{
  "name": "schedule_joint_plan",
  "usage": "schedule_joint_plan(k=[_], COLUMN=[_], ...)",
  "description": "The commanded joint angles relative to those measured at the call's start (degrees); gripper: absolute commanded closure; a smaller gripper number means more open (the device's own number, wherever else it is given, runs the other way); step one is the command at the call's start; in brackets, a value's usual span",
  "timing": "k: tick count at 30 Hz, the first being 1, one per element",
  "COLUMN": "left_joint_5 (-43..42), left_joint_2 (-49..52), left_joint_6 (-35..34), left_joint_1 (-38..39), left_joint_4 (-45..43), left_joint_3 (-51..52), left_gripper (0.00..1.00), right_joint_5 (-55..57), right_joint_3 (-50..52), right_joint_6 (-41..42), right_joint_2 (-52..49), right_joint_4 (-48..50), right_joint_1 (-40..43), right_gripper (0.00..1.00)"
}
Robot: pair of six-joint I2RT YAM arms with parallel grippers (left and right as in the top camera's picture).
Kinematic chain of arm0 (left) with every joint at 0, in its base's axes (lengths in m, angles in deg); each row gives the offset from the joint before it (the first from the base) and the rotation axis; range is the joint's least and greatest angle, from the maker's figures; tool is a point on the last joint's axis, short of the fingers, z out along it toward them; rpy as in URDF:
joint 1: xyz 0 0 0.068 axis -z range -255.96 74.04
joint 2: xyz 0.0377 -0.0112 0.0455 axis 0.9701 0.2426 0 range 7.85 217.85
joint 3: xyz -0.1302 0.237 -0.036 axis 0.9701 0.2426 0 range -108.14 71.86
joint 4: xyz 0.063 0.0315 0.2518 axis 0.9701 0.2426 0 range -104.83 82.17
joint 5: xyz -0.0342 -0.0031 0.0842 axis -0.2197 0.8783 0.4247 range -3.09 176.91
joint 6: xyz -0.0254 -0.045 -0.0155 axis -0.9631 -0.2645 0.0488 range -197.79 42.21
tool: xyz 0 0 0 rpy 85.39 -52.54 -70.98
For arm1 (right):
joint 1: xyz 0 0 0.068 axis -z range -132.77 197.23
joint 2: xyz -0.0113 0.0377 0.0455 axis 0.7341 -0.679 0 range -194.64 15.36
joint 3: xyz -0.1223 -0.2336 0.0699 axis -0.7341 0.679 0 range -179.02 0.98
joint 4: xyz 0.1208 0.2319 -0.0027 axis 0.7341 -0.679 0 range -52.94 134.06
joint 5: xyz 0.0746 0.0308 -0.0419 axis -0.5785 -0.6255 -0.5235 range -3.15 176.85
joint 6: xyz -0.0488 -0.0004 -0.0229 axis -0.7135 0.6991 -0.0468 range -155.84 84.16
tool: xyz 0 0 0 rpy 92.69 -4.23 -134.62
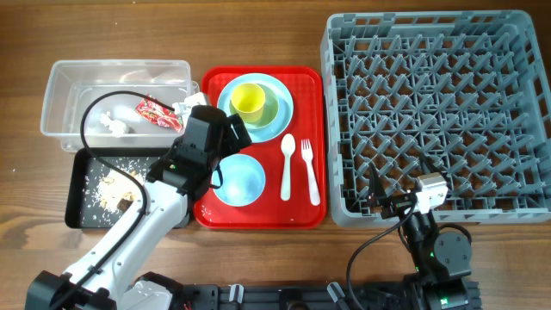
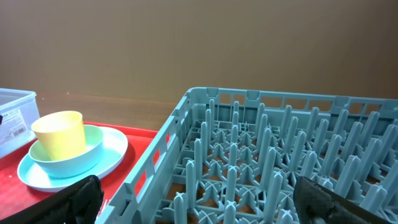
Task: Sort waste into correct bins and load items into the dishwasher rack
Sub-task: 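Move the right gripper over the red tray to the white spoon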
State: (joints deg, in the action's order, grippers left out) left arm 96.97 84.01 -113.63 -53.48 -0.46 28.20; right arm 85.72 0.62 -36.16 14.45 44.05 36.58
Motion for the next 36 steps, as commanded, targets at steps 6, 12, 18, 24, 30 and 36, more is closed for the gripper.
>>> schedule_joint_plan(k=[6, 12, 18, 24, 30, 36], left_joint_5=[0.94, 0.94, 0.94, 0.94, 0.94, 0.94], left_joint_2=[-0.63, -0.63, -0.63, -0.63, -0.63, -0.63], left_joint_6=[1.07, 1.09, 1.07, 1.07, 1.09, 1.09], left_joint_1=[-0.26, -0.26, -0.26, -0.26, -0.26, -0.26], left_joint_4=[0.02, 0.02, 0.02, 0.02, 0.02, 0.02], left_joint_3=[-0.70, -0.70, -0.70, -0.70, -0.70, -0.70], left_gripper=[0.00, 0.00, 0.00, 0.00, 0.00, 0.00], right_joint_5=[-0.24, -0.24, -3.85, -4.22, -3.56, -16.44], right_joint_3=[0.07, 0.07, 0.07, -7.78, -31.85, -65.57], right_joint_6=[-0.33, -0.35, 15.28, 18.93, 19.10, 20.04], right_joint_2=[0.00, 0.00, 0.00, -1.90, -20.94, -51.76], right_joint_4=[0.26, 0.26, 1.70, -5.07, -19.58, -44.33], right_joint_1=[0.24, 0.24, 0.24, 0.24, 0.24, 0.24], right_gripper=[0.00, 0.00, 0.00, 0.00, 0.00, 0.00])
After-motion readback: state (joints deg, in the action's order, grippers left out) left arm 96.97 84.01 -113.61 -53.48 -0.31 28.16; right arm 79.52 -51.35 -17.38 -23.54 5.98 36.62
